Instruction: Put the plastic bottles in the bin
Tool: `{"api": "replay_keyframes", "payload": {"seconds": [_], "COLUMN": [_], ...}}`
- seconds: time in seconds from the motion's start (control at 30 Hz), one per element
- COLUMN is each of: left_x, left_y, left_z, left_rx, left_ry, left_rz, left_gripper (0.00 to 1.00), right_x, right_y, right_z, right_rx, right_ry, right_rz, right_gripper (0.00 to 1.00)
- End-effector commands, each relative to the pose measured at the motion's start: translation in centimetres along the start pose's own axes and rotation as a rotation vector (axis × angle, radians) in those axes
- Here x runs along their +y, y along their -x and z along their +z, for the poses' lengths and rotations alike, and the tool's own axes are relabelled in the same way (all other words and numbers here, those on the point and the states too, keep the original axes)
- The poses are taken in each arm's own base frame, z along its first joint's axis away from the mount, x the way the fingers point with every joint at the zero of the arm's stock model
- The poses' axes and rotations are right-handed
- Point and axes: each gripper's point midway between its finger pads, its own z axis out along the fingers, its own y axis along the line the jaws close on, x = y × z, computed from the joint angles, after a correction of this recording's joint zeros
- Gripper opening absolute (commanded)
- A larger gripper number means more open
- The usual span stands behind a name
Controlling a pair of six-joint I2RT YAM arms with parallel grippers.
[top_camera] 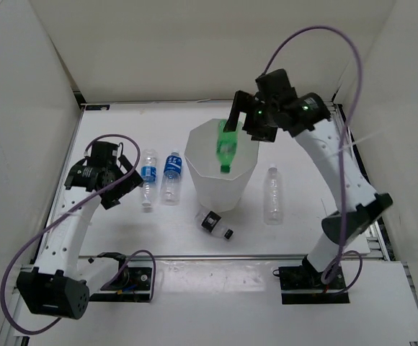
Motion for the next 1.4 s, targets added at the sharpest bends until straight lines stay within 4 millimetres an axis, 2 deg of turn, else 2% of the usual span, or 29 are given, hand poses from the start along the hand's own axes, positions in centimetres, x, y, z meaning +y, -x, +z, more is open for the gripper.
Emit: {"api": "replay_keyframes", "payload": {"seconds": [0.0,0.03,0.07,0.1,0.13,0.2,0.23,0.33,0.37,0.4,0.43,0.47,0.6,0.63,0.73,0.9,1.0,1.03,1.07,1.13,1.23,1.27,1.37], "left_x": [-1.9,-1.8,-2.0,-2.0,-2.0,-1.5,-1.3,-1.4,-1.2,-1.1,-0.8,-0.8,-0.5,-0.6,-0.6,-0.5,-0.5,-0.5,-0.3,-0.3,0.0,0.0,0.3], "left_y": [2.8,3.1,3.3,3.3,3.3,2.6,2.4,0.9,0.7,0.3,-0.1,-0.1,-0.5,-0.1,-0.1,0.0,0.0,0.0,-0.2,-0.2,-0.6,-0.6,-0.6], "left_z": [-1.5,-1.8,-2.0,-2.0,-2.0,-1.4,-1.3,-0.4,-0.4,-0.2,0.1,0.1,0.6,0.4,0.6,0.7,0.7,0.7,0.9,0.9,1.1,1.1,0.9], "left_rx": [-0.075,-0.085,-0.091,-0.091,-0.091,-0.071,-0.069,-0.007,0.0,0.015,0.025,0.025,0.043,0.03,0.042,0.049,0.049,0.049,0.056,0.056,0.069,0.069,0.063], "left_ry": [-0.051,-0.047,-0.053,-0.053,-0.053,-0.035,-0.033,-0.052,-0.046,-0.045,-0.036,-0.036,-0.02,-0.02,-0.009,0.009,0.009,0.009,0.015,0.015,0.027,0.028,0.034], "left_rz": [-0.002,-0.003,-0.004,-0.004,-0.004,-0.001,-0.001,0.004,0.005,0.006,0.007,0.007,0.008,0.008,0.018,0.02,0.02,0.02,0.021,0.021,0.022,0.022,0.023], "left_gripper": [1.0,1.0,1.0,1.0,1.0,1.0,1.0,1.0,1.0,1.0,1.0,1.0,1.0,1.0,1.0,1.0,1.0,1.0,1.0,1.0,1.0,1.0,1.0], "right_x": [-1.0,-1.4,-3.2,-5.2,-7.3,-11.0,-15.0,-19.9,-20.7,-22.1,-22.5,-22.2,-21.1,-20.6,-20.0,-17.3,-15.6,-15.3,-15.1,-13.9,-12.8,-11.7,-10.5], "right_y": [0.0,0.8,2.2,1.3,2.1,0.6,-2.0,-4.8,-5.3,-7.0,-7.2,-6.7,-6.1,-5.1,-4.5,-1.5,-0.7,0.3,0.6,1.5,2.2,2.8,3.9], "right_z": [-2.9,-4.9,-5.7,-6.3,-5.9,-5.2,-2.9,0.0,0.9,2.1,2.4,3.4,4.8,4.7,4.8,3.5,3.3,3.1,2.9,2.3,1.8,1.3,-0.4], "right_rx": [0.011,-0.046,-0.111,-0.121,-0.169,-0.169,-0.09,0.003,0.02,0.077,0.082,0.068,0.089,0.07,0.053,-0.021,-0.026,-0.039,-0.04,-0.047,-0.057,-0.077,-0.107], "right_ry": [-0.024,-0.022,-0.068,-0.11,-0.141,-0.216,-0.319,-0.42,-0.427,-0.455,-0.444,-0.402,-0.323,-0.313,-0.28,-0.174,-0.136,-0.157,-0.173,-0.169,-0.149,-0.12,-0.102], "right_rz": [0.012,0.02,0.047,0.065,0.102,0.131,0.159,0.227,0.241,0.26,0.28,0.248,0.233,0.229,0.225,0.168,0.102,0.092,0.073,0.043,0.031,0.028,0.062], "right_gripper": [1.0,1.0,1.0,1.0,1.0,1.0,1.0,1.0,1.0,1.0,1.0,1.0,1.0,1.0,1.0,0.98,0.81,0.65,0.61,0.61,0.75,0.86,0.96]}}
